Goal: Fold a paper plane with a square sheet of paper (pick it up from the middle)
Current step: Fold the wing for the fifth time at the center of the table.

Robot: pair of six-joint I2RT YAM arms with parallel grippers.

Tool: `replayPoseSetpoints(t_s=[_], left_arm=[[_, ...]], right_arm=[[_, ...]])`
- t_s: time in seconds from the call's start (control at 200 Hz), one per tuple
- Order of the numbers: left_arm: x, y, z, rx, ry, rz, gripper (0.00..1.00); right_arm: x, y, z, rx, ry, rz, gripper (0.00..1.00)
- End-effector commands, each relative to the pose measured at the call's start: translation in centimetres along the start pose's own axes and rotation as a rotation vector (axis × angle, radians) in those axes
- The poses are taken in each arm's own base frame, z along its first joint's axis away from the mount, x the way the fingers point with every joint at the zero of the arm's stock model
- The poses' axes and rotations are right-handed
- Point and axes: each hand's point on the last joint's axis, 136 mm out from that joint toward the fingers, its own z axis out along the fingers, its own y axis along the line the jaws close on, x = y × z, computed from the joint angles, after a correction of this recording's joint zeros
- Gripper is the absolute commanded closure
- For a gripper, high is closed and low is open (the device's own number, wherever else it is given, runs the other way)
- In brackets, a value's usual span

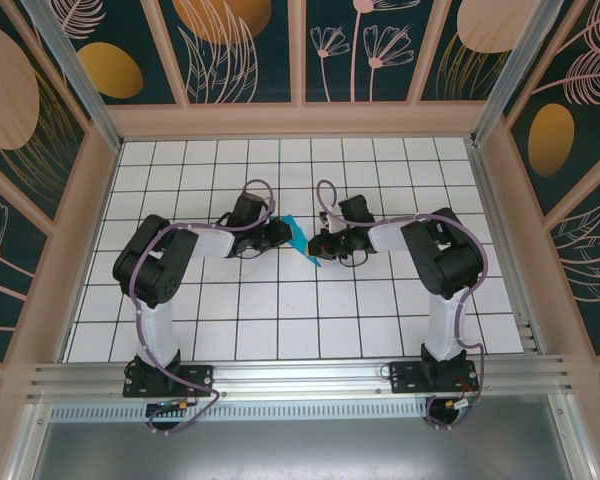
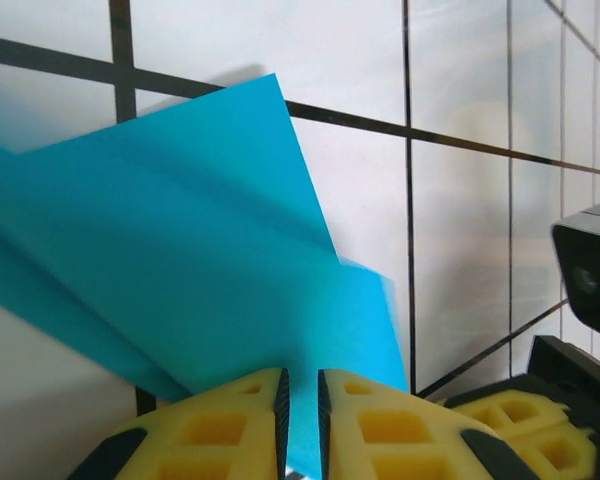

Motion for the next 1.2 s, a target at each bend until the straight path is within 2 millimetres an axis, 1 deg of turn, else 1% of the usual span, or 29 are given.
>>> replayPoseSetpoints(t_s=[0.0,0.105,0.24,0.435,0.535,0.681,0.811,0.991,1.196], left_arm=[[-1.0,-2.9,-1.6,0.12,-0.064,0.073,0.8],[-0.3,-3.0,-1.6,0.125,-0.055,0.082,0.8],[0.9,-3.1,-0.7,0.126,-0.022,0.093,0.83],[2.1,-2.2,0.7,0.085,0.012,0.088,0.89],[2.3,-1.7,1.2,0.061,0.021,0.086,0.9],[2.4,-1.8,1.8,0.07,0.036,0.086,0.9],[2.3,-1.3,2.1,0.046,0.036,0.078,0.9],[2.6,0.9,2.5,-0.06,0.046,0.055,0.91],[3.6,3.8,2.6,-0.184,0.074,0.023,0.92]], right_arm=[[2.2,-2.9,0.6,0.062,0.062,0.107,1.0],[2.3,-3.4,0.8,0.078,0.065,0.126,1.0],[2.5,-4.0,0.9,0.098,0.072,0.148,1.0],[2.6,-4.4,1.0,0.117,0.077,0.165,1.0],[2.6,-4.4,1.0,0.117,0.078,0.165,1.0],[2.6,-4.3,1.1,0.116,0.082,0.16,1.0],[2.7,-4.5,1.1,0.121,0.085,0.161,1.0],[2.5,-4.2,0.8,0.118,0.081,0.155,1.0],[1.6,-2.2,-0.3,0.086,0.054,0.112,0.9]])
